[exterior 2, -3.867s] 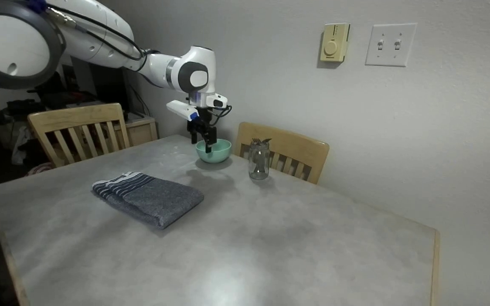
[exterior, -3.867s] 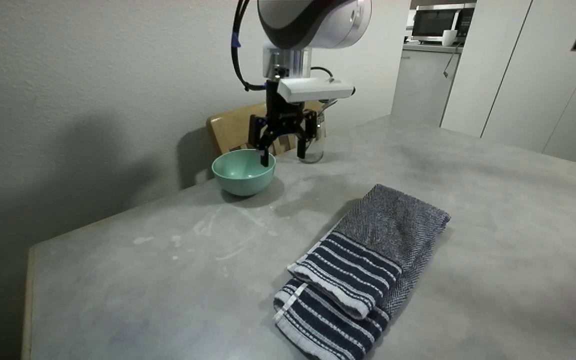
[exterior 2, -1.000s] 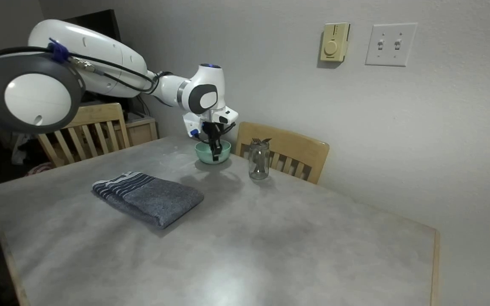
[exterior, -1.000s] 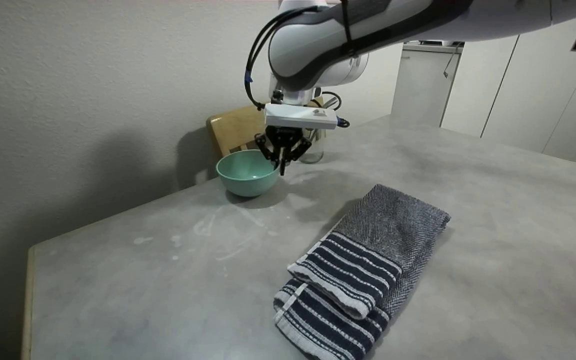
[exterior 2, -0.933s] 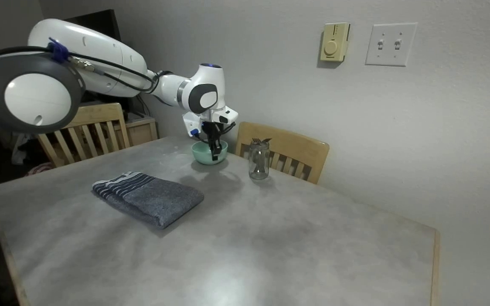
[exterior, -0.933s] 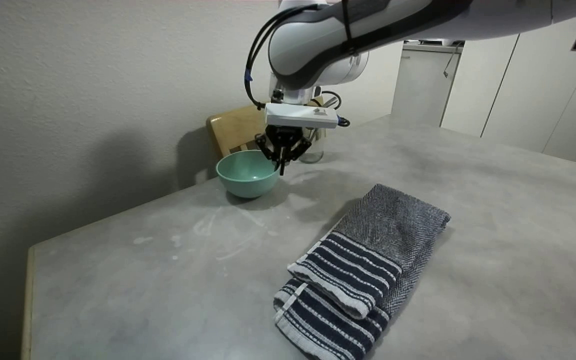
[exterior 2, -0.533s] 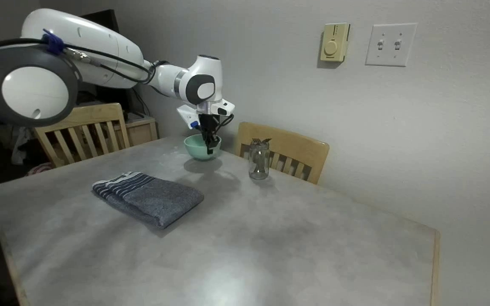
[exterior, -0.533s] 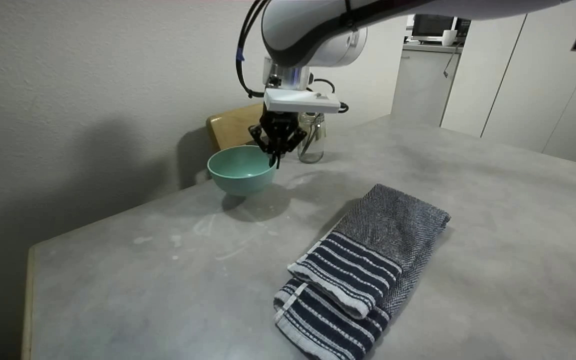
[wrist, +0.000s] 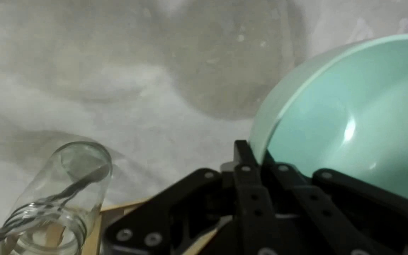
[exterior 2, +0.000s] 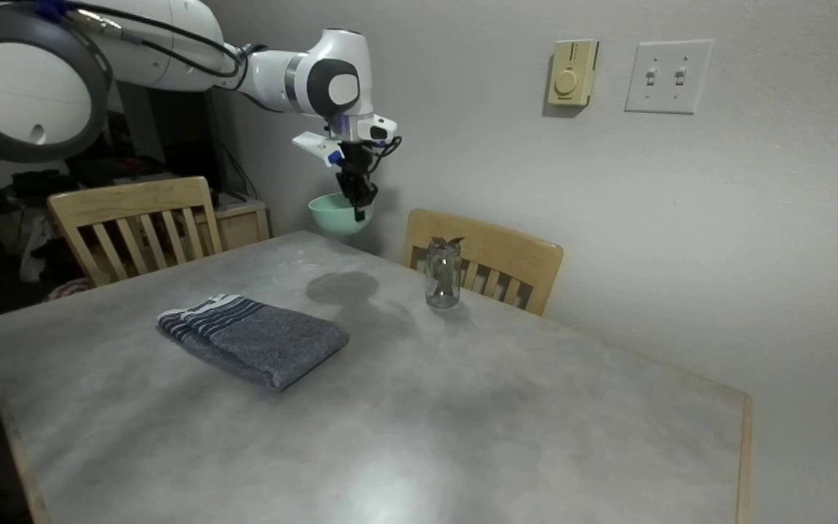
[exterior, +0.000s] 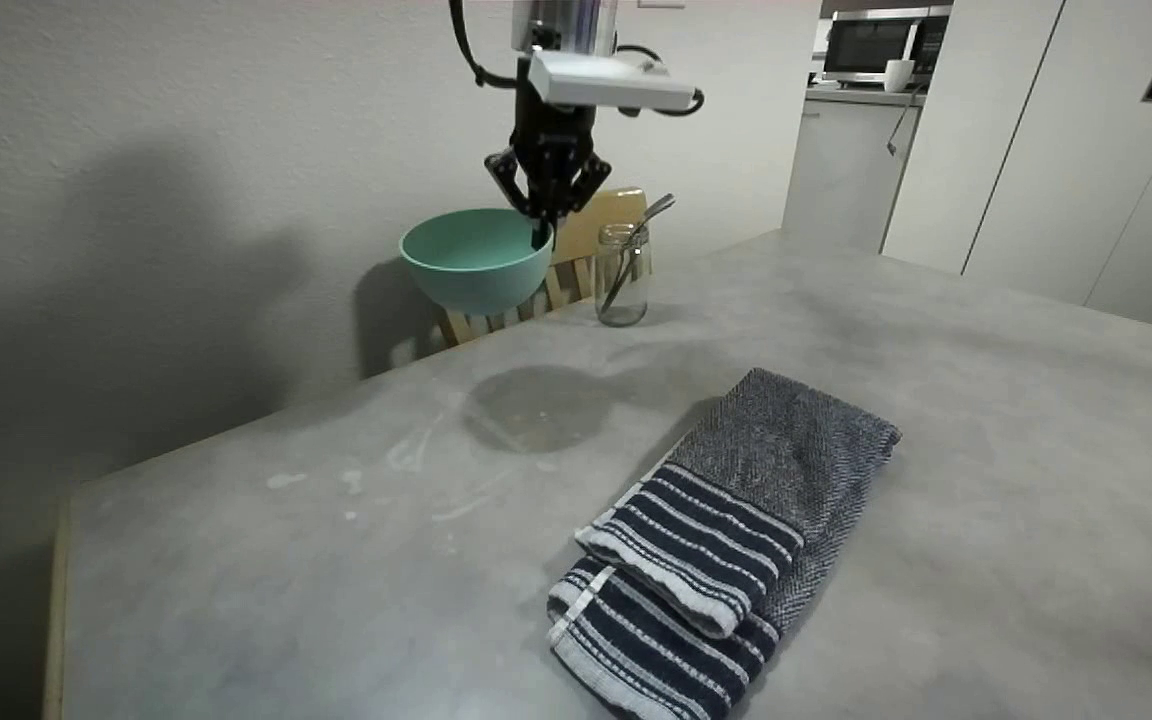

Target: Fold the towel then move the bowl to the right

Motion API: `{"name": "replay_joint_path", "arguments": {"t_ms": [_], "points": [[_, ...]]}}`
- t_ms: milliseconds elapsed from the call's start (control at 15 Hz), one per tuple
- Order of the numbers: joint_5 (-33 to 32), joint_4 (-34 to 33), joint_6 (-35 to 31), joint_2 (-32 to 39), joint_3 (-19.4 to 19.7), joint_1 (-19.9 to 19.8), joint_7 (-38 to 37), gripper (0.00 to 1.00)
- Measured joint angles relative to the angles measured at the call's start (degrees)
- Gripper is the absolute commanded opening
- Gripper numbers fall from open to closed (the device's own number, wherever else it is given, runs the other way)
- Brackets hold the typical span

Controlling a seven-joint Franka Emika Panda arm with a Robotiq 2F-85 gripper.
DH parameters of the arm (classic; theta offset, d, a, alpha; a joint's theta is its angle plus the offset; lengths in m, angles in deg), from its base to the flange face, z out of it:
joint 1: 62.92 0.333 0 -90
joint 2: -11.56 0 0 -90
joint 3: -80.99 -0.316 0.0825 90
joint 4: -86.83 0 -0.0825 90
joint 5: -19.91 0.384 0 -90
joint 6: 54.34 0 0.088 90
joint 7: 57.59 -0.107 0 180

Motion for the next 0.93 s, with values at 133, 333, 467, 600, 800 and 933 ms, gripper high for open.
{"name": "replay_joint_path", "arguments": {"t_ms": [133,333,467,600,800,933], "points": [[-1.39,0.34,0.58,-2.14,0.85,-0.1,0.12,0.01],[-2.76,1.73,0.44,-5.43,3.13,-0.69,-0.88,0.01],[-2.79,3.8,-0.31,-7.68,4.43,-1.6,-2.82,0.01],[-2.69,6.93,-2.58,-9.82,5.03,-3.0,-5.11,0.01],[-1.51,13.54,-8.88,-13.28,5.04,-5.46,-6.28,0.01],[0.25,18.22,-14.15,-15.48,4.16,-7.16,-4.06,0.05]]}}
